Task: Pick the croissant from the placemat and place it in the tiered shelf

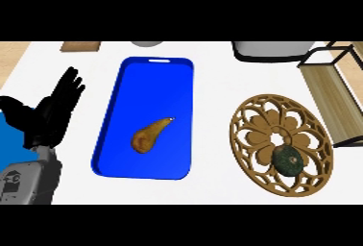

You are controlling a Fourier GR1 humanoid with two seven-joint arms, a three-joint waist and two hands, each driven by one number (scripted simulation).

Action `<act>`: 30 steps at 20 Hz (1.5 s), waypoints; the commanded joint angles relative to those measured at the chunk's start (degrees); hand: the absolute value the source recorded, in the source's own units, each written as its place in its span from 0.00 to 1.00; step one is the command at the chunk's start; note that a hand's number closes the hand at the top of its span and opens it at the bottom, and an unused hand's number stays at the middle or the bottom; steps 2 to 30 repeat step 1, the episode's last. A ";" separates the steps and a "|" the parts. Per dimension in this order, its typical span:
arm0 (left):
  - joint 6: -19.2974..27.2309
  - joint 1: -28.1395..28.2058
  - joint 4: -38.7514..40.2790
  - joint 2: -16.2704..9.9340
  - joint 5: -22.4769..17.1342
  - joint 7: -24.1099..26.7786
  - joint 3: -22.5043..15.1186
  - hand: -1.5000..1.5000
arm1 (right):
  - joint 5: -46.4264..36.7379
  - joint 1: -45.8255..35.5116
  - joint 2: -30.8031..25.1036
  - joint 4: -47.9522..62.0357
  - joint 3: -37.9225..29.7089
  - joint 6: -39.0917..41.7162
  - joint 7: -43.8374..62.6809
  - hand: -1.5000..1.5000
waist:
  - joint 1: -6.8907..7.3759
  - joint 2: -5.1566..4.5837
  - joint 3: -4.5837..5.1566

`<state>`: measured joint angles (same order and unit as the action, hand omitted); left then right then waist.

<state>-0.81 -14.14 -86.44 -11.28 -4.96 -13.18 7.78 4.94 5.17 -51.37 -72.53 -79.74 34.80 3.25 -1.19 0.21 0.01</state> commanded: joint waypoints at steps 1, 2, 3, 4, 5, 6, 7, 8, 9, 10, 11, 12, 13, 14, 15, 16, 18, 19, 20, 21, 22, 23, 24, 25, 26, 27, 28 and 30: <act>-0.56 1.10 -1.75 -0.32 -0.46 -0.31 0.24 0.50 | 0.71 5.97 6.83 -8.95 -2.75 4.26 -3.51 0.00 | 0.30 -0.01 0.02; -0.56 1.10 -1.75 -0.32 -0.46 -0.31 0.24 0.50 | 0.71 5.97 6.83 -8.95 -2.75 4.26 -3.51 0.00 | 0.30 -0.01 0.02; -0.56 1.10 -1.75 -0.32 -0.46 -0.31 0.24 0.50 | 0.71 5.97 6.83 -8.95 -2.75 4.26 -3.51 0.00 | 0.30 -0.01 0.02; -0.56 1.10 -1.75 -0.32 -0.46 -0.31 0.24 0.50 | 0.71 5.97 6.83 -8.95 -2.75 4.26 -3.51 0.00 | 0.30 -0.01 0.02; -0.56 1.10 -1.75 -0.32 -0.46 -0.31 0.24 0.50 | 0.71 5.97 6.83 -8.95 -2.75 4.26 -3.51 0.00 | 0.30 -0.01 0.02; -0.56 1.10 -1.75 -0.32 -0.46 -0.31 0.24 0.50 | 0.71 5.97 6.83 -8.95 -2.75 4.26 -3.51 0.00 | 0.30 -0.01 0.02; -0.56 1.10 -1.75 -0.32 -0.46 -0.31 0.24 0.50 | 0.71 5.97 6.83 -8.95 -2.75 4.26 -3.51 0.00 | 0.30 -0.01 0.02; -0.56 1.10 -1.75 -0.32 -0.46 -0.31 0.24 0.50 | 0.71 5.97 6.83 -8.95 -2.75 4.26 -3.51 0.00 | 0.30 -0.01 0.02; -0.56 1.10 -1.75 -0.32 -0.46 -0.31 0.24 0.50 | 0.71 5.97 6.83 -8.95 -2.75 4.26 -3.51 0.00 | 0.30 -0.01 0.02; -0.56 1.10 -1.75 -0.32 -0.46 -0.31 0.24 0.50 | 0.71 5.97 6.83 -8.95 -2.75 4.26 -3.51 0.00 | 0.30 -0.01 0.02; -0.56 1.10 -1.75 -0.32 -0.46 -0.31 0.24 0.50 | 0.71 5.97 6.83 -8.95 -2.75 4.26 -3.51 0.00 | 0.30 -0.01 0.02; -0.56 1.10 -1.75 -0.32 -0.46 -0.31 0.24 0.50 | 0.71 5.97 6.83 -8.95 -2.75 4.26 -3.51 0.00 | 0.30 -0.01 0.02; -0.56 1.10 -1.75 -0.32 -0.46 -0.31 0.24 0.50 | 0.71 5.97 6.83 -8.95 -2.75 4.26 -3.51 0.00 | 0.30 -0.01 0.02; -0.56 1.10 -1.75 -0.32 -0.46 -0.31 0.24 0.50 | 0.71 5.97 6.83 -8.95 -2.75 4.26 -3.51 0.00 | 0.30 -0.01 0.02; -0.56 1.10 -1.75 -0.32 -0.46 -0.31 0.24 0.50 | 0.71 5.97 6.83 -8.95 -2.75 4.26 -3.51 0.00 | 0.30 -0.01 0.02; -0.56 1.10 -1.75 -0.32 -0.46 -0.31 0.24 0.50 | 0.71 5.97 6.83 -8.95 -2.75 4.26 -3.51 0.00 | 0.30 -0.01 0.02; -0.56 1.10 -1.75 -0.32 -0.46 -0.31 0.24 0.50 | 0.71 5.97 6.83 -8.95 -2.75 4.26 -3.51 0.00 | 0.30 -0.01 0.02; -0.56 1.10 -1.75 -0.32 -0.46 -0.31 0.24 0.50 | 0.71 5.97 6.83 -8.95 -2.75 4.26 -3.51 0.00 | 0.30 -0.01 0.02; -0.56 1.10 -1.75 -0.32 -0.46 -0.31 0.24 0.50 | 0.71 5.97 6.83 -8.95 -2.75 4.26 -3.51 0.00 | 0.30 -0.01 0.02; -0.56 1.10 -1.75 -0.32 -0.46 -0.31 0.24 0.50 | 0.71 5.97 6.83 -8.95 -2.75 4.26 -3.51 0.00 | 0.30 -0.01 0.02; -0.56 1.10 -1.75 -0.32 -0.46 -0.31 0.24 0.50 | 0.71 5.97 6.83 -8.95 -2.75 4.26 -3.51 0.00 | 0.30 -0.01 0.02; -0.56 1.10 -1.75 -0.32 -0.46 -0.31 0.24 0.50 | 0.71 5.97 6.83 -8.95 -2.75 4.26 -3.51 0.00 | 0.30 -0.01 0.02; -0.56 1.10 -1.75 -0.32 -0.46 -0.31 0.24 0.50 | 0.71 5.97 6.83 -8.95 -2.75 4.26 -3.51 0.00 | 0.30 -0.01 0.02; -0.56 1.10 -1.75 -0.32 -0.46 -0.31 0.24 0.50 | 0.71 5.97 6.83 -8.95 -2.75 4.26 -3.51 0.00 | 0.30 -0.01 0.02; -0.56 1.10 -1.75 -0.32 -0.46 -0.31 0.24 0.50 | 0.71 5.97 6.83 -8.95 -2.75 4.26 -3.51 0.00 | 0.30 -0.01 0.02; -0.56 1.10 -1.75 -0.32 -0.46 -0.31 0.24 0.50 | 0.71 5.97 6.83 -8.95 -2.75 4.26 -3.51 0.00 | 0.30 -0.01 0.02; -0.56 1.10 -1.75 -0.32 -0.46 -0.31 0.24 0.50 | 0.71 5.97 6.83 -8.95 -2.75 4.26 -3.51 0.00 | 0.30 -0.01 0.02; -0.56 1.10 -1.75 -0.32 -0.46 -0.31 0.24 0.50 | 0.71 5.97 6.83 -8.95 -2.75 4.26 -3.51 0.00 | 0.30 -0.01 0.02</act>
